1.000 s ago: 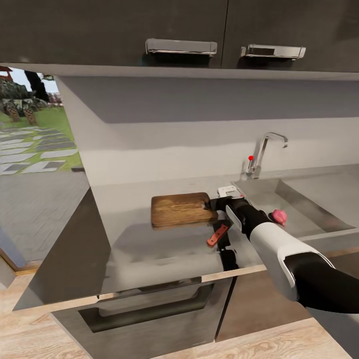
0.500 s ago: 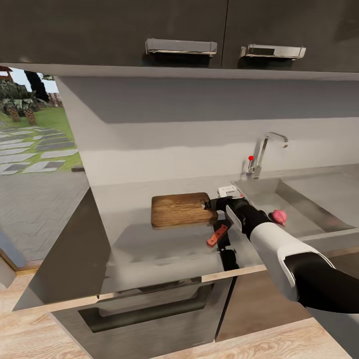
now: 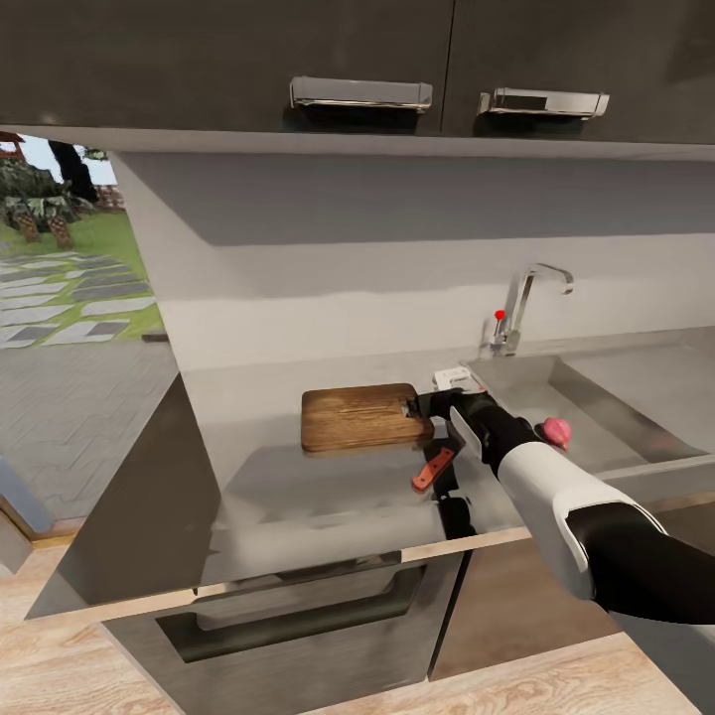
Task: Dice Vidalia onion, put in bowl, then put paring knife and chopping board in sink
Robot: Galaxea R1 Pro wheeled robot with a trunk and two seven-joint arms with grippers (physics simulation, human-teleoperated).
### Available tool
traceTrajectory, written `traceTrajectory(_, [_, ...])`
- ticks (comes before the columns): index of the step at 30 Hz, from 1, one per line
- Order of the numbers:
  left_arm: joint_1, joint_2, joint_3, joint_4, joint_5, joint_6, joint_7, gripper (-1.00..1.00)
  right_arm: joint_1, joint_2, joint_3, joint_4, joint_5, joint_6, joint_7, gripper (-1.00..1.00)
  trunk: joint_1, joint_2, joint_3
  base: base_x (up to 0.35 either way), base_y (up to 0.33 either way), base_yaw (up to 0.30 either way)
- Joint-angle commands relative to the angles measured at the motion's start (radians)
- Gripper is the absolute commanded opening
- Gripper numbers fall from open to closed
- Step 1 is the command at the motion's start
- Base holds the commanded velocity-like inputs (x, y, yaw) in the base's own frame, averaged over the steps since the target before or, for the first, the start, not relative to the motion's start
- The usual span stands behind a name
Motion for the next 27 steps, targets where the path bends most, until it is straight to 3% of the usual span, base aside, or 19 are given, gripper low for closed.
traceTrajectory(1, [0.0, 0.0, -0.001, -0.002, 0.006, -0.001, 0.0, 1.0, 0.0, 0.0, 0.003, -0.005, -0.001, 0.006, 0.001, 1.0, 0.0, 0.0, -0.001, 0.0, 0.0, 0.0])
traceTrajectory(5, [0.001, 0.0, -0.001, -0.002, 0.006, -0.001, 0.0, 1.0, 0.0, -0.009, 0.003, -0.057, 0.0, 0.013, 0.033, 1.0, 0.0, 0.0, -0.001, 0.0, 0.0, 0.0])
traceTrajectory(9, [0.001, 0.0, -0.001, -0.002, 0.006, -0.001, 0.0, 1.0, 0.0, -0.063, 0.004, -0.146, -0.004, 0.063, 0.118, 1.0, 0.0, 0.0, -0.001, 0.0, 0.0, 0.0])
traceTrajectory(15, [0.001, 0.0, -0.001, -0.001, 0.006, -0.001, 0.0, 1.0, 0.0, -0.116, 0.005, -0.205, -0.002, 0.151, 0.24, 1.0, 0.0, 0.0, -0.001, -0.03, 0.0, 0.0])
traceTrajectory(27, [0.001, 0.0, -0.001, 0.0, 0.006, -0.001, 0.0, 1.0, 0.0, -0.12, 0.006, -0.203, 0.0, 0.16, 0.255, 1.0, 0.0, 0.0, -0.001, -0.311, 0.0, 0.0])
